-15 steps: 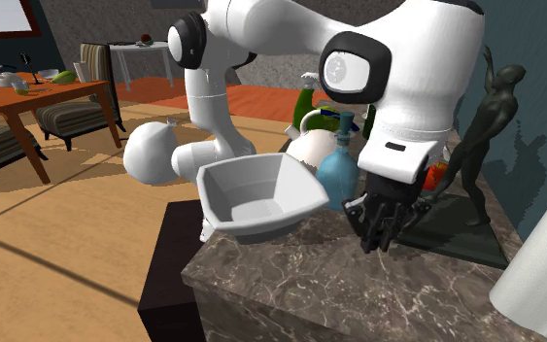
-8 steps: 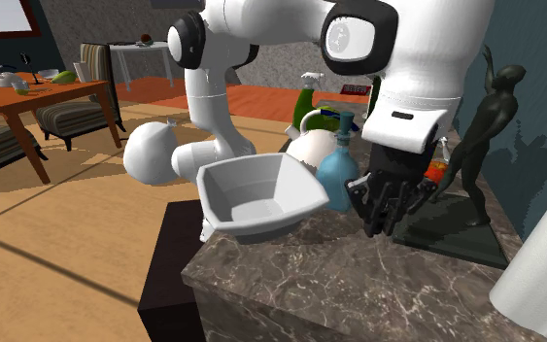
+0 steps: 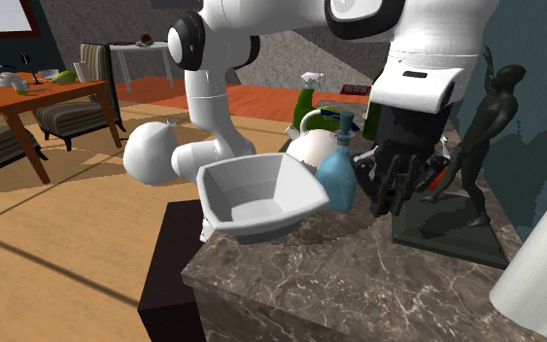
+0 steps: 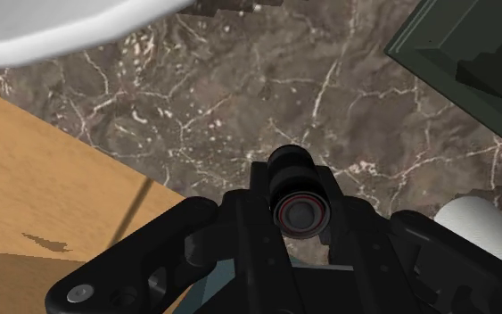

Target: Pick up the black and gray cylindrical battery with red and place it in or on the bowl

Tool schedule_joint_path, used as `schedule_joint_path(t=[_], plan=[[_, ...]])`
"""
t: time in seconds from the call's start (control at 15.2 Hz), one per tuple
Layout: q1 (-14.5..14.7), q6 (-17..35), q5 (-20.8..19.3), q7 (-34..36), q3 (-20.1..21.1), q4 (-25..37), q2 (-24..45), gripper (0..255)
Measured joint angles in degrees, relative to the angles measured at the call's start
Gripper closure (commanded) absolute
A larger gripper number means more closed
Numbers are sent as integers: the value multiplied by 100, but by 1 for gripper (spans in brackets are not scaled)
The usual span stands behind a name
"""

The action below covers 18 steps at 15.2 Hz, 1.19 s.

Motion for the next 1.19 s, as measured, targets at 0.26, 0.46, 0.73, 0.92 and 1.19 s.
schedule_joint_path(t=[0.26, 0.46, 0.73, 0.92, 1.19], plan=[[0, -310, -28, 8, 6, 370, 67, 255], [11, -564, -72, 38, 26, 717, 171, 255], [-108, -545, 212, -325, -206, 0, -591, 255], [-163, -515, 391, -661, -454, -643, -1238, 255], [-178, -587, 531, -1103, -823, -1443, -2119, 255]])
